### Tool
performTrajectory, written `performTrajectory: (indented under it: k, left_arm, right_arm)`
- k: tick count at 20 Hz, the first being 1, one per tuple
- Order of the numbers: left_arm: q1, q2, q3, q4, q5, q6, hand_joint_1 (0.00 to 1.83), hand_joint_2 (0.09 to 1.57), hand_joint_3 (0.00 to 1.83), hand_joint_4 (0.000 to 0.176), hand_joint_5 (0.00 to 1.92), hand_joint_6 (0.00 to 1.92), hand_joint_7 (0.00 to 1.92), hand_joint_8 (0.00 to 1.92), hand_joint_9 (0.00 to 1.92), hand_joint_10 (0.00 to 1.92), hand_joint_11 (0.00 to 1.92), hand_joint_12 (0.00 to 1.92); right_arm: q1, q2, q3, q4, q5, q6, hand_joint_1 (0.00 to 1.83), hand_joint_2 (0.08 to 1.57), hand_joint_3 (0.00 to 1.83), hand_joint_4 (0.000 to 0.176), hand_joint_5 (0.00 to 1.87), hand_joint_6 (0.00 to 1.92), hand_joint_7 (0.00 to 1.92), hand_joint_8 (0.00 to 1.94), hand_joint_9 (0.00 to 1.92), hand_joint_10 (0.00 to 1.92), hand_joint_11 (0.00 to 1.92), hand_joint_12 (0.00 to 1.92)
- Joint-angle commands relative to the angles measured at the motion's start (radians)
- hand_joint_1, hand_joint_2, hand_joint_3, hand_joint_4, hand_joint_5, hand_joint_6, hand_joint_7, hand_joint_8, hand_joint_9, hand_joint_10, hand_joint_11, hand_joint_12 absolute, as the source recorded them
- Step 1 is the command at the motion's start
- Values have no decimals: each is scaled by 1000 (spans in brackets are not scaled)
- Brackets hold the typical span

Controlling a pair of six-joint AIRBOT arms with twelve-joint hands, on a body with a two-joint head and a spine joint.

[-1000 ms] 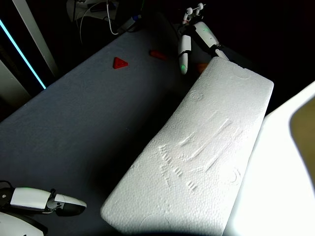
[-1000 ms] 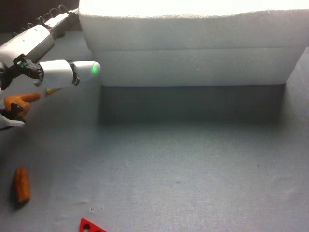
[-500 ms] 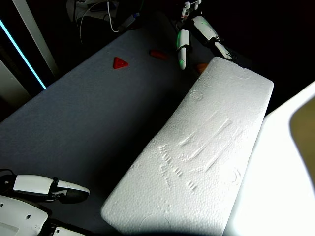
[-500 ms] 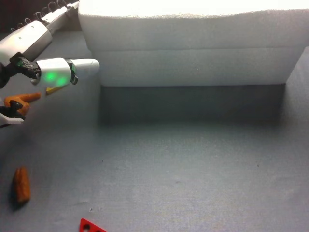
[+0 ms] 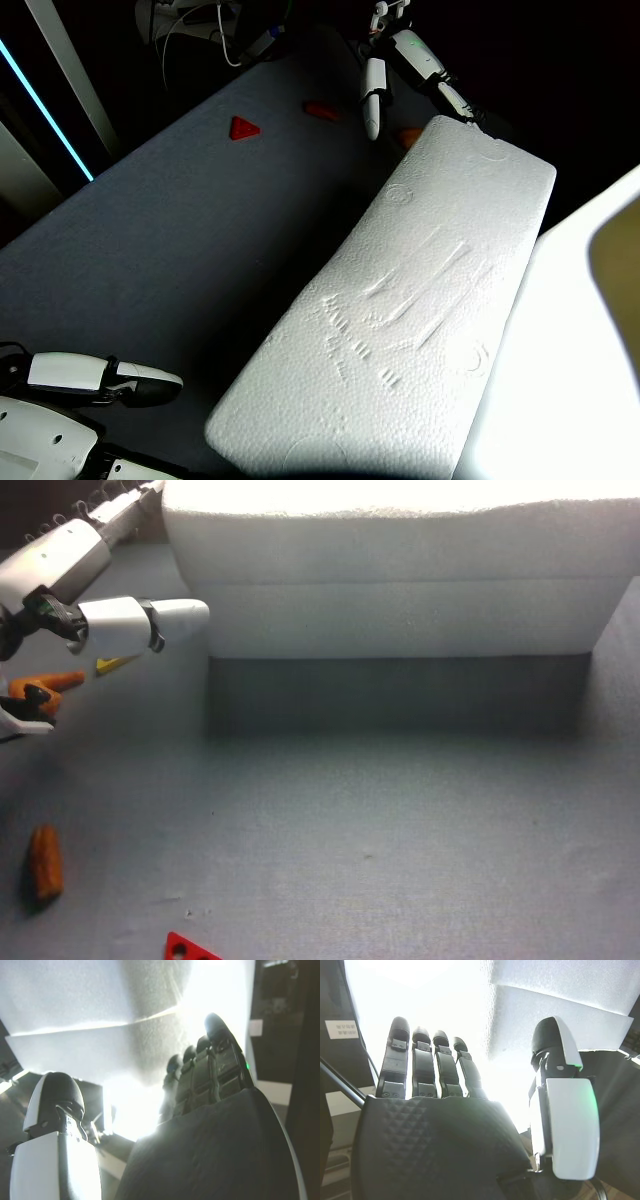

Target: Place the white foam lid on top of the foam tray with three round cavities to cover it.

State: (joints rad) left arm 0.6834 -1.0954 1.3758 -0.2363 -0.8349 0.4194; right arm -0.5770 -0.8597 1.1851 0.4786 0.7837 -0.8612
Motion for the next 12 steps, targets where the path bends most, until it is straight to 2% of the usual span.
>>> performTrajectory:
  k: [1,3,5,6,7,8,10,11,12]
  left_arm:
    - [-3,2,10,-3,-108,-7,612,1099,0,0,57,0,0,0,0,0,0,411]
    - [-2,-3,13,-4,-99,-7,609,1094,0,0,58,0,0,0,0,0,0,356]
    - [3,-6,16,-11,-94,-7,593,1087,0,0,65,1,0,0,0,0,0,412]
    - [16,-3,15,-23,-101,-7,594,1084,0,0,66,1,0,0,0,0,0,480]
    - [26,2,11,-31,-110,-7,582,1090,2,0,58,0,0,0,0,0,0,490]
    - [39,11,3,-38,-122,-7,575,1089,1,1,48,3,0,0,0,0,0,427]
    - [69,39,-25,-43,-155,-7,596,1095,0,0,52,0,0,0,0,0,0,139]
    - [77,47,-35,-42,-165,-7,588,1101,1,0,55,0,0,0,0,0,0,59]
    - [92,61,-51,-40,-187,-7,597,1113,4,0,58,1,0,0,0,0,0,11]
  right_arm:
    - [4,8,10,-3,127,9,611,1178,0,0,0,0,0,0,0,0,0,111]
    - [-3,2,10,-3,126,15,620,1185,1,0,0,0,0,0,0,0,0,110]
    - [-15,0,8,2,127,17,622,1186,0,0,0,0,0,0,0,0,0,218]
    - [-25,0,3,6,130,17,621,1182,0,0,0,0,0,0,0,0,0,168]
    - [-33,2,-2,7,135,17,606,1187,0,0,0,0,0,0,0,0,0,220]
    - [-44,5,-10,9,142,17,577,1176,0,0,0,0,0,0,0,0,0,180]
    - [-80,30,-46,10,177,17,545,1179,1,0,0,0,0,0,0,0,0,273]
    - [-91,38,-57,10,191,17,541,1188,1,0,0,0,0,0,0,0,0,458]
    - [-115,53,-79,8,214,17,461,1213,2,0,0,0,0,0,71,28,0,886]
